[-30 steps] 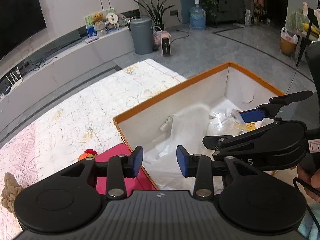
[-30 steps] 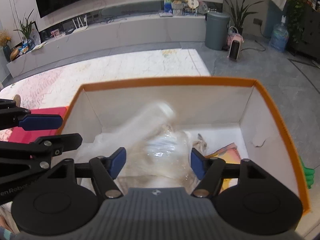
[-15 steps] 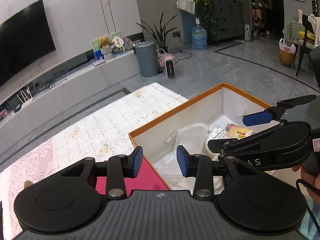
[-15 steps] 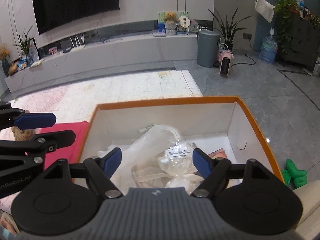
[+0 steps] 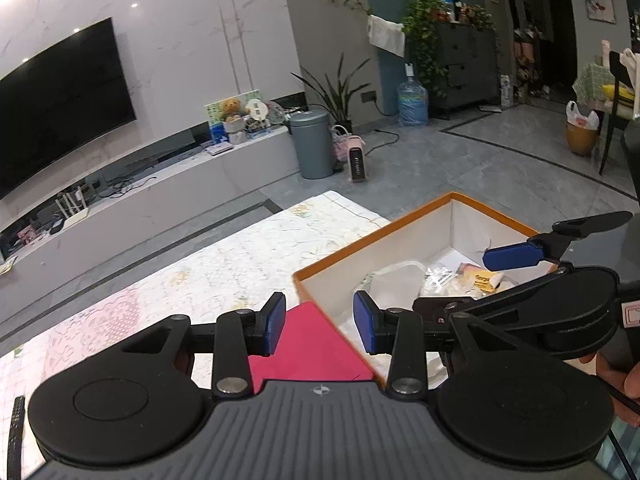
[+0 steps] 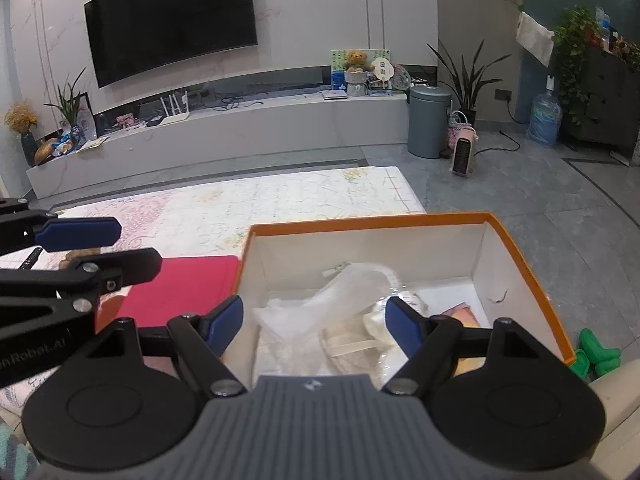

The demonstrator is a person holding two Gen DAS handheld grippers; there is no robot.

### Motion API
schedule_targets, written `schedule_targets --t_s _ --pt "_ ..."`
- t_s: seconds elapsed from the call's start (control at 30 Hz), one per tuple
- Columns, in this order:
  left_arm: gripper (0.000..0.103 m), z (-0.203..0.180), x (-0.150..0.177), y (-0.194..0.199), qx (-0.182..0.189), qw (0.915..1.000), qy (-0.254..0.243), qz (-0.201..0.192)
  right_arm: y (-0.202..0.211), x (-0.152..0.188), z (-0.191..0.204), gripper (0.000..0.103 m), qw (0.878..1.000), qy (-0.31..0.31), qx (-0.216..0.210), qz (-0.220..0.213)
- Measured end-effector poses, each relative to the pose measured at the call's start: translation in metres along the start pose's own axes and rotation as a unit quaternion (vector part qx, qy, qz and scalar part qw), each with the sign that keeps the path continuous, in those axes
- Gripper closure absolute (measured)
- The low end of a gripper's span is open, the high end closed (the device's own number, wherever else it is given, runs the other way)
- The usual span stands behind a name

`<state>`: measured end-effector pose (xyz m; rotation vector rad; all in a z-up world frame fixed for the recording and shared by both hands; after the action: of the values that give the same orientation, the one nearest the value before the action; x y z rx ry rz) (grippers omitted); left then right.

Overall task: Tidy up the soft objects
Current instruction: 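Move both tools back over the knitted item and brown sponge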

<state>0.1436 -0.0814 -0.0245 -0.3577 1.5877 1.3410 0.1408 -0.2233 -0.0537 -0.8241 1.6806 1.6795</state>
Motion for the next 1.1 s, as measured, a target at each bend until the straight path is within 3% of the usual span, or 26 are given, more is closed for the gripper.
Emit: schedule_targets --t_s 0.27,0.7,1.1 --pt "0.058 0.019 0.018 0.021 -0.037 0.9990 0.023 -0.008 0.018 0.009 0.025 0.026 1.000 0.007 -0.007 -0.009" --pt "0.058 0.071 0.062 0.055 -0.078 0.9908 0.110 -0.007 0.034 0.023 0.092 0.026 0.998 0.048 -0.028 -0.016" --pt "0.058 0.125 0.111 0.089 -0.136 0.9792 0.149 -0.016 0.042 0.028 0.167 0.026 0.991 0.085 -0.093 -0.050"
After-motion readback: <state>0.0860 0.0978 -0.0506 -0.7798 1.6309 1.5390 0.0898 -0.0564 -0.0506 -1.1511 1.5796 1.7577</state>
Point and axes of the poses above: each gripper's, at about its wrist camera, not at the fingertips, and y roughly against the way its jaws point, z to its left, x to its underside, the point moved 1 cm from there along -y, roughly the way its jaws point, and after that the axes turned 9 degrees about x, right-handed, at the moved point
